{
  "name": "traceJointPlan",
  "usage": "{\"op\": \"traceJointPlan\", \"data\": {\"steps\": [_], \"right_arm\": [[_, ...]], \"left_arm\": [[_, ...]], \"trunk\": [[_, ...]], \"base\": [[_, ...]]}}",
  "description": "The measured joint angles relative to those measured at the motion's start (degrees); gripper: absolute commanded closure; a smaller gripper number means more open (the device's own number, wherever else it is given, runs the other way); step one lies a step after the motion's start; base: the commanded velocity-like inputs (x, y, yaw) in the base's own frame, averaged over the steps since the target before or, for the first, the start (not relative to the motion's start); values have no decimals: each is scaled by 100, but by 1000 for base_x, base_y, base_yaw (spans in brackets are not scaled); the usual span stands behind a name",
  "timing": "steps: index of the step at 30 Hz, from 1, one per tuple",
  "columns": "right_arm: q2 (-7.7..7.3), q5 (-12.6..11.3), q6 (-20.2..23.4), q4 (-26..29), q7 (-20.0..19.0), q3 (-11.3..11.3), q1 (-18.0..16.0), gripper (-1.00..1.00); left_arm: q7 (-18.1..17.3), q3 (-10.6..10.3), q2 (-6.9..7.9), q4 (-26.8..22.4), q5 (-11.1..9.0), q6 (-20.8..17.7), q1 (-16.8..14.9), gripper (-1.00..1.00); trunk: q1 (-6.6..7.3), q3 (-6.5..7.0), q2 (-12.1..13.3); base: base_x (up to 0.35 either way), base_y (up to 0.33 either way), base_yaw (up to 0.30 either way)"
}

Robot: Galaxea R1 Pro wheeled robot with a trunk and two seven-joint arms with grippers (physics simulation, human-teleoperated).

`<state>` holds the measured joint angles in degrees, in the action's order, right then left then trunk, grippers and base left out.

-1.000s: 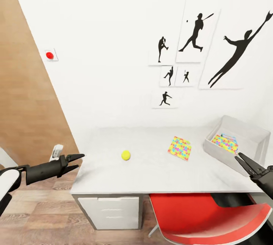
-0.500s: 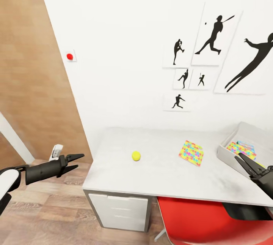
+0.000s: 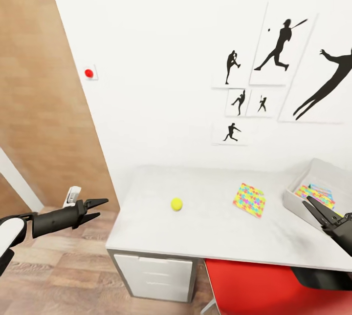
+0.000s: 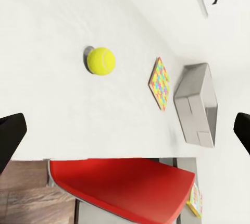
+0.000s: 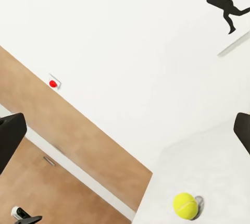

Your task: Put all the toys in the child's room - the three board games (two on the bed and one on the table), the two jigsaw puzzles on the table, and the tennis ball on the table - inside the toy box on the table in the child's room.

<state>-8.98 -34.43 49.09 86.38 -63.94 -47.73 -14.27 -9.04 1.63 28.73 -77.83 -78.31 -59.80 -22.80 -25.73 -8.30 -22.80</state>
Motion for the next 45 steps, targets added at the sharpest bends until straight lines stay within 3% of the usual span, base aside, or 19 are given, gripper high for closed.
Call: {"op": "traceJointPlan", "data": {"steps": [11,21,29,45], "right_arm": [[0,-21,46,5,481,18,0,-100],[-3,-29,88,9,544,27,0,-100],[2,-20,80,3,573,174,0,-100],[1,-24,54,-10,563,163,2,-100]], "left_arm": [[-3,7,24,31,4,0,0,-100],[-3,7,27,37,2,0,0,-100],[-4,7,27,46,3,0,0,-100],[-5,5,26,48,4,0,-2,-100]], "trunk": [[-2,0,1],[-1,0,-1],[-2,0,1],[-2,9,0]], "base": [[43,96,0],[26,33,0],[99,64,0],[152,32,-71]]}}
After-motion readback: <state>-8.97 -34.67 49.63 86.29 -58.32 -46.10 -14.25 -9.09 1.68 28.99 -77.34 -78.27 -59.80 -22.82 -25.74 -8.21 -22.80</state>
